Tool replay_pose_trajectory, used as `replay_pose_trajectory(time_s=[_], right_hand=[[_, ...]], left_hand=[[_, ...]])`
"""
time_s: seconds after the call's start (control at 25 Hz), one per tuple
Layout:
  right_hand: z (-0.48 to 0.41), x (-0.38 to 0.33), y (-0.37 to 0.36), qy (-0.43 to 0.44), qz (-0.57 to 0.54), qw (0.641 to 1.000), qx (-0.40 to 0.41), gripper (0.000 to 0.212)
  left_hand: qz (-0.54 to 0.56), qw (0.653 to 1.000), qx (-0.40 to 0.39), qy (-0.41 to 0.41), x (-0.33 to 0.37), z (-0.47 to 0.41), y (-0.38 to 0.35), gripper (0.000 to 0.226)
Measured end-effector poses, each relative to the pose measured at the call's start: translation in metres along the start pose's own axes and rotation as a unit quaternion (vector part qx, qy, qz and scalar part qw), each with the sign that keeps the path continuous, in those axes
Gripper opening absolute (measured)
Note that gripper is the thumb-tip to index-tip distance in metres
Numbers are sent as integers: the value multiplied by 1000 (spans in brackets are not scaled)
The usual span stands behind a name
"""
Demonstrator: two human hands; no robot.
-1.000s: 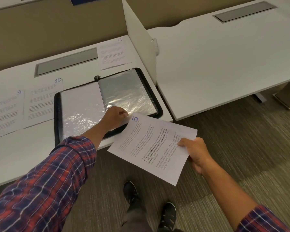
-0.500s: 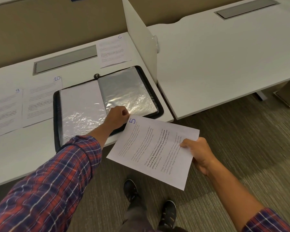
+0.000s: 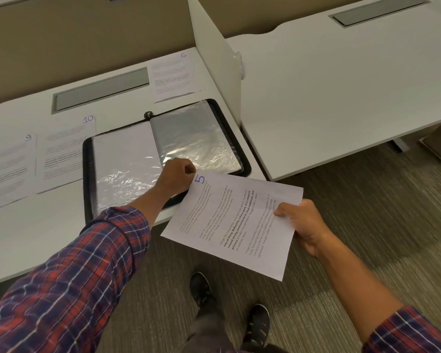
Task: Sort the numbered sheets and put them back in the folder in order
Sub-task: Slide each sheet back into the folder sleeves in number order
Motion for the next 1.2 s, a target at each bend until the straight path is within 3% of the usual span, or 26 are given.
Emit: replay_pose_trajectory(time_s=[0.24, 0.4, 0.52, 0.72, 1.2], right_hand=[[3, 5, 16, -15, 2, 1000, 7, 28], [3, 9, 24, -17, -21, 1000, -6, 38], [3, 8, 25, -12, -36, 999, -9, 36], [4, 8, 28, -16, -43, 999, -13, 35], [3, -3, 29, -27, -34, 999, -8, 31]], left_hand=[[24, 996, 82, -27, 10, 4, -1, 16], [61, 995, 81, -22, 3, 5, 0, 4], [68, 994, 86, -17, 1, 6, 0, 20], [75, 991, 107, -13, 3, 7, 1, 14], [-45, 995, 38, -83, 38, -10, -15, 7]])
Point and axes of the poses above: each hand's wrist, its own z-axis away from the middle knuckle, its own y-axis out of the back of the hand, x = y × z, the point moved 7 cm from there along -z, towards the middle knuckle, and after that the axes turned 11 degrees about -x, right-handed, at the moved point
